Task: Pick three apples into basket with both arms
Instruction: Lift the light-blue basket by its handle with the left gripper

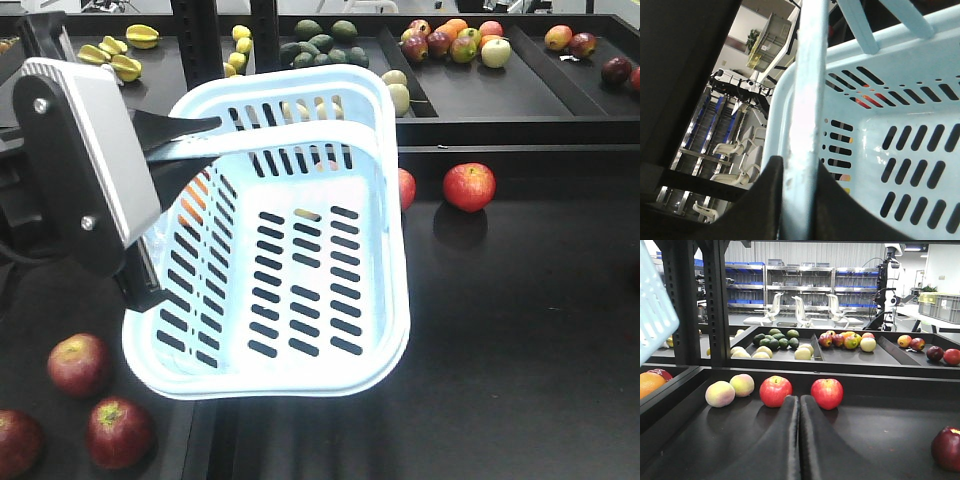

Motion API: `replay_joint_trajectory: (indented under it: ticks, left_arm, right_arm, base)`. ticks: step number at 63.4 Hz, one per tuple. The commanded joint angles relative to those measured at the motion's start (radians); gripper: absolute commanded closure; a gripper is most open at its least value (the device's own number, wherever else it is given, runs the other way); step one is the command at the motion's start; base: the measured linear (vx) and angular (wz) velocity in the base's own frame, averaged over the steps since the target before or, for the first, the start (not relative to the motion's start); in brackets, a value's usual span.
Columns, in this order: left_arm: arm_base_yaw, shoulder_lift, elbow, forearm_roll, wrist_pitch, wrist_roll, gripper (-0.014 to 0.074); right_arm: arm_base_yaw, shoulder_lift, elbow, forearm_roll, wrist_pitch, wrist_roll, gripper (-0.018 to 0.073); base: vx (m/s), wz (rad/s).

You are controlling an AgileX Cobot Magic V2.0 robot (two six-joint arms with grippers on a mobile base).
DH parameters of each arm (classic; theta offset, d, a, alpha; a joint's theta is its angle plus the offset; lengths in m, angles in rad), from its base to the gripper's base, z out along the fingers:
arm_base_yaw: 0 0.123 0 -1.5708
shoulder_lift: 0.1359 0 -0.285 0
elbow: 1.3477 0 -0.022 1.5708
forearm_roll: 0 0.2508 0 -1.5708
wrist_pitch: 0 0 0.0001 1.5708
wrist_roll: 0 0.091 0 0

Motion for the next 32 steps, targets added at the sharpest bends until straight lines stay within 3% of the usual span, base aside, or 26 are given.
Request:
replay_joint_trajectory:
  ticks: [1, 32]
  left_arm:
    - [0.004, -0.028, -0.034, -0.019, -0.091, -0.01, 0.0604]
    - [0.0, -0.028, -0.034, -0.021, -0.059, -0.01, 0.0604]
  right_arm:
    - [-0.004, 0.002, 0.014, -0.009, -0.069, -0.005, 0.0568]
    - [-0.004, 0.002, 0.014, -0.009, -0.069, -0.005, 0.0568]
  base:
    - [0.0, 0.0]
    - [0.0, 0.0]
